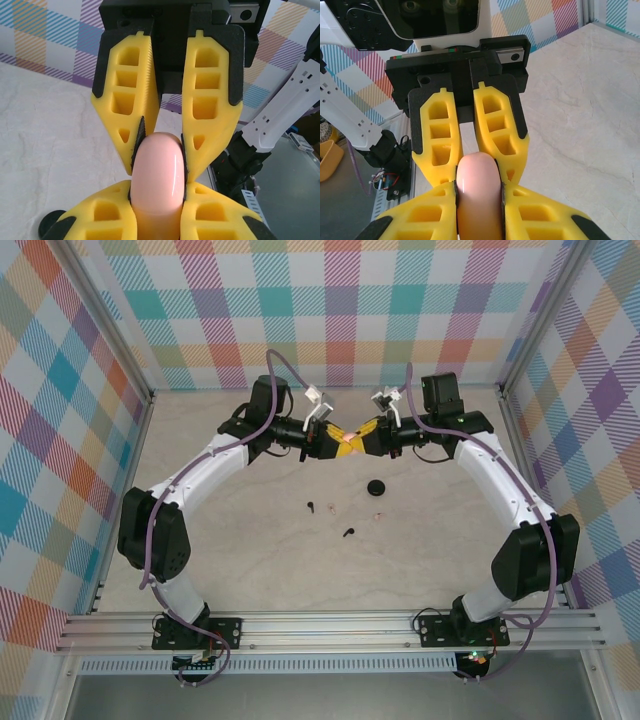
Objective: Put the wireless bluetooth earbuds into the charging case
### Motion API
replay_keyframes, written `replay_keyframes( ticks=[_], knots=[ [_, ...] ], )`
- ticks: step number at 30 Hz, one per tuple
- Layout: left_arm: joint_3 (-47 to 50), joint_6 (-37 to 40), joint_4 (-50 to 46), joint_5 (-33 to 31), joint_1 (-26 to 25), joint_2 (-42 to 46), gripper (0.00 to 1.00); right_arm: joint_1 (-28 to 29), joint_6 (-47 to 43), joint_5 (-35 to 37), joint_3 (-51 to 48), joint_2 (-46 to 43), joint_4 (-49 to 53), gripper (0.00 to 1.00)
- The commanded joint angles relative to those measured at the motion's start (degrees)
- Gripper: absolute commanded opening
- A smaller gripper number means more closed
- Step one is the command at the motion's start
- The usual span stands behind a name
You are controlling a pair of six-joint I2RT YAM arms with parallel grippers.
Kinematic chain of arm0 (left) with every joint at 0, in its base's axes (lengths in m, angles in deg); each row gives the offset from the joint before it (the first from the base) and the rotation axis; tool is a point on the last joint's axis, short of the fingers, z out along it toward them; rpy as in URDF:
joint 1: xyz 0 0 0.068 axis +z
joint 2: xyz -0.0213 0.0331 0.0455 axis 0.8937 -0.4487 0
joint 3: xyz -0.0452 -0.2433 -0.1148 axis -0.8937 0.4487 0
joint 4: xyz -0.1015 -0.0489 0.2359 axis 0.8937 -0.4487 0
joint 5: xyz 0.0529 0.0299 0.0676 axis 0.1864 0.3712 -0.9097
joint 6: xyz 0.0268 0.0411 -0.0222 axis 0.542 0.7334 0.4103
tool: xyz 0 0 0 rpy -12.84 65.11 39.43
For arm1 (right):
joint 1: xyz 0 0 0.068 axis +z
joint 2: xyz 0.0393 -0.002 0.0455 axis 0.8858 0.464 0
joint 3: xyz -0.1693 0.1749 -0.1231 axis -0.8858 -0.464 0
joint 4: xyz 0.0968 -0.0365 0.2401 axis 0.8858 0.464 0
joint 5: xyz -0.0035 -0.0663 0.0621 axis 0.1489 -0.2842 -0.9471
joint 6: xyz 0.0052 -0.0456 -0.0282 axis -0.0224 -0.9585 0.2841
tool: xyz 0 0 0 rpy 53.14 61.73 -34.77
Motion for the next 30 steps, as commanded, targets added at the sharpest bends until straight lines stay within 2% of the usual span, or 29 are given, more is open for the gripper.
replay_keyframes(
  ticks=[1, 4, 11, 16, 20, 30],
  knots=[
    [0.83, 1.62, 2.64, -3.22, -0.57, 1.63, 0.05, 1.02, -0.46, 0.15, 0.11, -2.29, 0.55, 0.27],
    [2.89, 2.77, 4.71, -3.41, -0.57, 3.23, 0.04, 0.98, -0.31, 4.6, -0.33, -2.66, 0.76, 0.34],
    [6.0, 6.9, 6.9, -4.11, -0.62, 5.96, 0.04, 1.0, 0.54, 11.91, -1.04, -3.23, 0.07, 0.36],
    [8.23, 10.22, 8.33, -3.07, -0.84, 7.33, 0.04, 1.02, 1.47, 14.25, -1.39, -3.54, -1.15, 0.37],
    [9.13, 10.46, 9.37, -2.92, -0.93, 7.92, 0.07, 1.02, 1.74, 15.24, -1.57, -3.32, -1.21, 0.38],
    [10.27, 9.13, 11.59, -2.63, -1.11, 8.01, 0.08, 0.95, 2.18, 15.55, -1.66, -3.38, -1.06, 0.44]
  ],
)
